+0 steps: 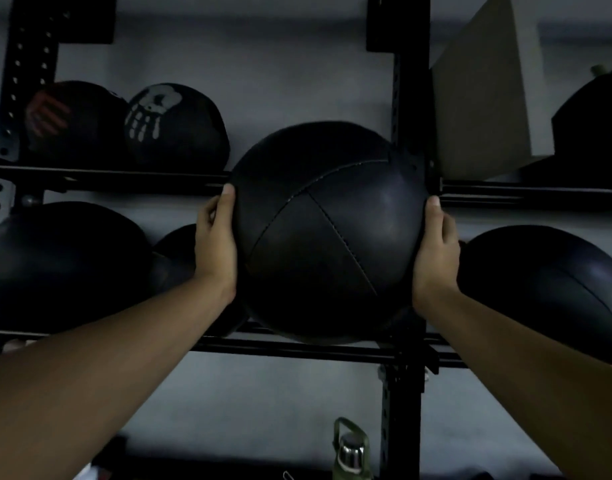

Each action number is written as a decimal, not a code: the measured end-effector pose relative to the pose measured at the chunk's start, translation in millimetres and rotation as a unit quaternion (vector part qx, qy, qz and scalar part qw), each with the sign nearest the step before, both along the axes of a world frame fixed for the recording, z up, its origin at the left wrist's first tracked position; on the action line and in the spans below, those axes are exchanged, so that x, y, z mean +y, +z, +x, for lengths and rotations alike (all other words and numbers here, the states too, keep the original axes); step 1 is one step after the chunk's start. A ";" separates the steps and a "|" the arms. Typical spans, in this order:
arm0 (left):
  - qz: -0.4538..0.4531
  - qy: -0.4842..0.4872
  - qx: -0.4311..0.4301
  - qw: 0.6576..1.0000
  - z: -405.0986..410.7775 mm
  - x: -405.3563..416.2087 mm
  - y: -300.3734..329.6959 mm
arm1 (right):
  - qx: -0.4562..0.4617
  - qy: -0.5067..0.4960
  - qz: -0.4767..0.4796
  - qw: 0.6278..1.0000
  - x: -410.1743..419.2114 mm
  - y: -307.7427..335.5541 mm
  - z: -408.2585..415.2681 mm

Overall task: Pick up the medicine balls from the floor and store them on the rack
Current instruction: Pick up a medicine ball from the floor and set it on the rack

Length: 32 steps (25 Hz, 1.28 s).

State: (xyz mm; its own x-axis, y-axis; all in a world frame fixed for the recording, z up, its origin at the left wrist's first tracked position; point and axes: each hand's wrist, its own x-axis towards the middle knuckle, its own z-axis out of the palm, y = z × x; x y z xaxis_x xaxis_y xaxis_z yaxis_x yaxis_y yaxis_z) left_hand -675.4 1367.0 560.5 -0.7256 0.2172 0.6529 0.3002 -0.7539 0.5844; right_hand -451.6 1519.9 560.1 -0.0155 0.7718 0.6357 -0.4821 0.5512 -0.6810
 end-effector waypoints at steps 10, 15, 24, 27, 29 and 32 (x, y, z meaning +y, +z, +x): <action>-0.079 -0.023 -0.076 0.994 -38.9 65.5 -45.7 | -0.033 -0.016 -0.083 0.996 59.8 -34.5 -40.6; -0.111 -0.026 -0.043 0.993 -81.7 109.4 -42.5 | -0.033 -0.037 -0.043 0.998 115.8 -48.8 -88.6; -0.146 0.122 0.164 0.968 -118.0 180.7 -26.8 | -0.120 -0.095 0.145 0.977 176.2 -31.3 -138.5; -0.158 0.123 0.170 0.965 -116.2 176.7 -26.8 | -0.145 -0.107 0.155 0.971 173.2 -32.9 -132.4; -0.180 0.121 0.190 0.958 -114.7 169.5 -25.4 | -0.183 -0.112 0.164 0.963 169.6 -31.1 -126.0; -0.260 0.121 0.217 0.933 -106.1 155.2 -21.8 | -0.266 -0.132 0.162 0.941 161.8 -25.0 -115.9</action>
State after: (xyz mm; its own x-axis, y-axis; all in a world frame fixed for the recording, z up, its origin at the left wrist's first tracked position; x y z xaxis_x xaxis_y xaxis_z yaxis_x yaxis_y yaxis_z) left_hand -781.5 1522.2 538.7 -0.4858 0.4509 0.7488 0.7186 -0.2816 0.6358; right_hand -567.5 1681.7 535.1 -0.2340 0.5609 0.7941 0.0625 0.8238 -0.5634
